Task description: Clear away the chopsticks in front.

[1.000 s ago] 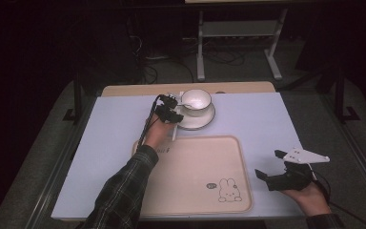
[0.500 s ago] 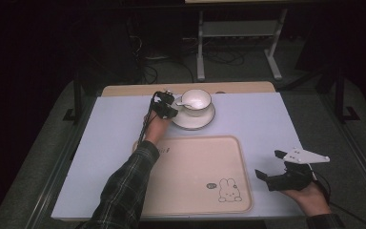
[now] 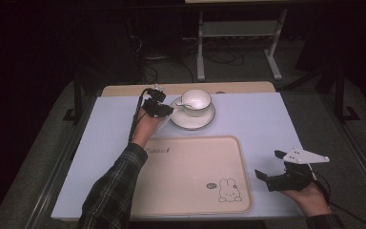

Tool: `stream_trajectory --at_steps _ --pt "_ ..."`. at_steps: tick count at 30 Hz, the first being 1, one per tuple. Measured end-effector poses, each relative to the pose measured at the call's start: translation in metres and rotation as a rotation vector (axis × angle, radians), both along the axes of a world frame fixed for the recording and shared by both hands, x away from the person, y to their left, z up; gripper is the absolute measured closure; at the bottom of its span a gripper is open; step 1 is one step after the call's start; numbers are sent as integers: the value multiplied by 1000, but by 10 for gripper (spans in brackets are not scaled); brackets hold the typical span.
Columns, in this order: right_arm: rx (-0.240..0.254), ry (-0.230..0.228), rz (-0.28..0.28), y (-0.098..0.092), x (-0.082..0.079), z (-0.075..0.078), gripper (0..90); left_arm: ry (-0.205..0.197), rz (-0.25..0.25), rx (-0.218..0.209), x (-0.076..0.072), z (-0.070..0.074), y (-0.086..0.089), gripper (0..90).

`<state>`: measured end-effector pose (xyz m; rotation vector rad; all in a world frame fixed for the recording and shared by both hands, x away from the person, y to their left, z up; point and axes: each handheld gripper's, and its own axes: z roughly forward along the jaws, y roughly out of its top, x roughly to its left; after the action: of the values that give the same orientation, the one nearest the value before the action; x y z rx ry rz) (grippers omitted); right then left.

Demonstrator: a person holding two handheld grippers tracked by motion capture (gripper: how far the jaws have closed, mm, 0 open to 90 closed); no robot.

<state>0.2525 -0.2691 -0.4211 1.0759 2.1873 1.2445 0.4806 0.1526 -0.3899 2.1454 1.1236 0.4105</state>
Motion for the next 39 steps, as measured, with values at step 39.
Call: stream_trajectory --at_steps 39 --pt "-3 6 -2 -1 0 0 0 89 12 -12 -5 -35 10 837"
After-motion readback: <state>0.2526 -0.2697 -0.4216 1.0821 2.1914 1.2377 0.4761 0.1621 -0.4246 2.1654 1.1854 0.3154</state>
